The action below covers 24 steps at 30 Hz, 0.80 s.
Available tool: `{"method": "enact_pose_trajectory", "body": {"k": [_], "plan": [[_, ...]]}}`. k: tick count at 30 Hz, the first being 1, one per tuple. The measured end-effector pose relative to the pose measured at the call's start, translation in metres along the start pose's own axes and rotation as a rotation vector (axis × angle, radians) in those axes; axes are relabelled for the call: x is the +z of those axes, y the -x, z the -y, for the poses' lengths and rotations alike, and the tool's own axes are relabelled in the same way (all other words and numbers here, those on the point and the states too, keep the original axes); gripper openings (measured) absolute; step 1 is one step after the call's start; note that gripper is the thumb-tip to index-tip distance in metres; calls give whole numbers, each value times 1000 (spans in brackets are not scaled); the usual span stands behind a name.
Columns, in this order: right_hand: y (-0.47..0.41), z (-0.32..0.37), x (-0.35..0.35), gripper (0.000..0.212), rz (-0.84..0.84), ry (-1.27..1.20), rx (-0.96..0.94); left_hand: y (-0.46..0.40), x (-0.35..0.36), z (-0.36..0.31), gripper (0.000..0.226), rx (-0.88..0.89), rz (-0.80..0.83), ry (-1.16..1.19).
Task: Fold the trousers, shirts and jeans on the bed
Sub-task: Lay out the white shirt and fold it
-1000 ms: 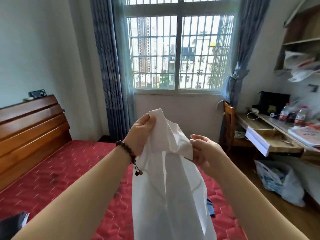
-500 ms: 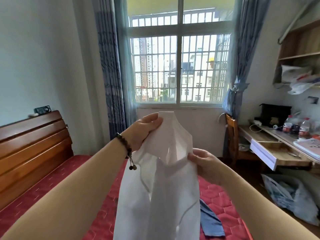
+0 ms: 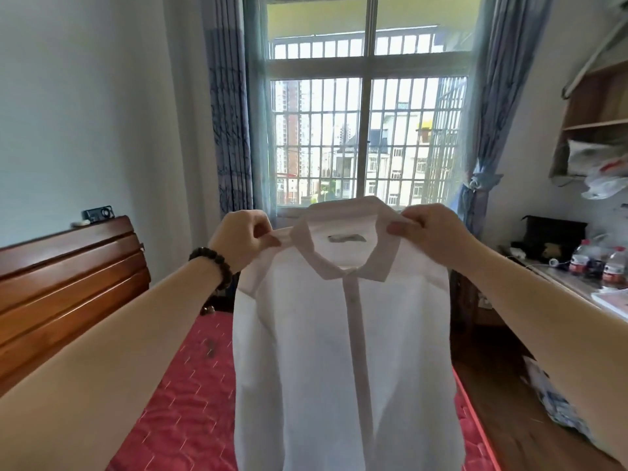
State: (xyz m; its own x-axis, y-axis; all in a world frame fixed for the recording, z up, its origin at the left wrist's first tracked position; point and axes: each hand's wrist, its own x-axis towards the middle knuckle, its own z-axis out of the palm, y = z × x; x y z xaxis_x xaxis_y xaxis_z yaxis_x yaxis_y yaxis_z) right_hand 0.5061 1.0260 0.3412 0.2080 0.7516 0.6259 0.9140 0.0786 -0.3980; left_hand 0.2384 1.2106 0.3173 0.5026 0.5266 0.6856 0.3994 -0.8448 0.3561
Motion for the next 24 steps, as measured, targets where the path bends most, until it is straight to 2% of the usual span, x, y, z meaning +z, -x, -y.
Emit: {"method": "enact_pose_trajectory", "body": {"k": [3, 6, 8, 10, 12, 15, 16, 19, 22, 23, 24], "plan": [[-4, 2, -7, 36, 42, 0, -39, 5, 8, 2, 28, -72, -159, 175], [-5, 4, -9, 46, -29, -10, -59, 7, 17, -2, 22, -183, -163, 466], [-5, 5, -9, 47, -86, -25, -42, 8, 25, -6, 25, -238, -151, 556], [-5, 5, -11, 47, -126, -25, -31, 11, 33, -12, 26, -214, -125, 505], [-6, 5, -17, 48, -144, -2, -40, 16, 38, -14, 21, -115, -61, 380], [-5, 6, -30, 44, -80, 68, -64, 22, 37, -10, 31, 14, 58, 37], [-5, 7, -36, 42, -32, 95, -72, 22, 35, -7, 29, 50, 57, -7], [-3, 9, -52, 28, 84, 135, -79, 19, 26, -6, 21, 32, -10, 92], [-1, 10, -57, 17, 34, 24, -48, 16, 21, -9, 7, -83, -75, 271], [-1, 11, -56, 16, 3, -8, -39, 16, 20, -12, 6, -111, -15, 348], [0, 12, -53, 16, -22, -28, -35, 17, 19, -17, 16, -128, 96, 434]]}}
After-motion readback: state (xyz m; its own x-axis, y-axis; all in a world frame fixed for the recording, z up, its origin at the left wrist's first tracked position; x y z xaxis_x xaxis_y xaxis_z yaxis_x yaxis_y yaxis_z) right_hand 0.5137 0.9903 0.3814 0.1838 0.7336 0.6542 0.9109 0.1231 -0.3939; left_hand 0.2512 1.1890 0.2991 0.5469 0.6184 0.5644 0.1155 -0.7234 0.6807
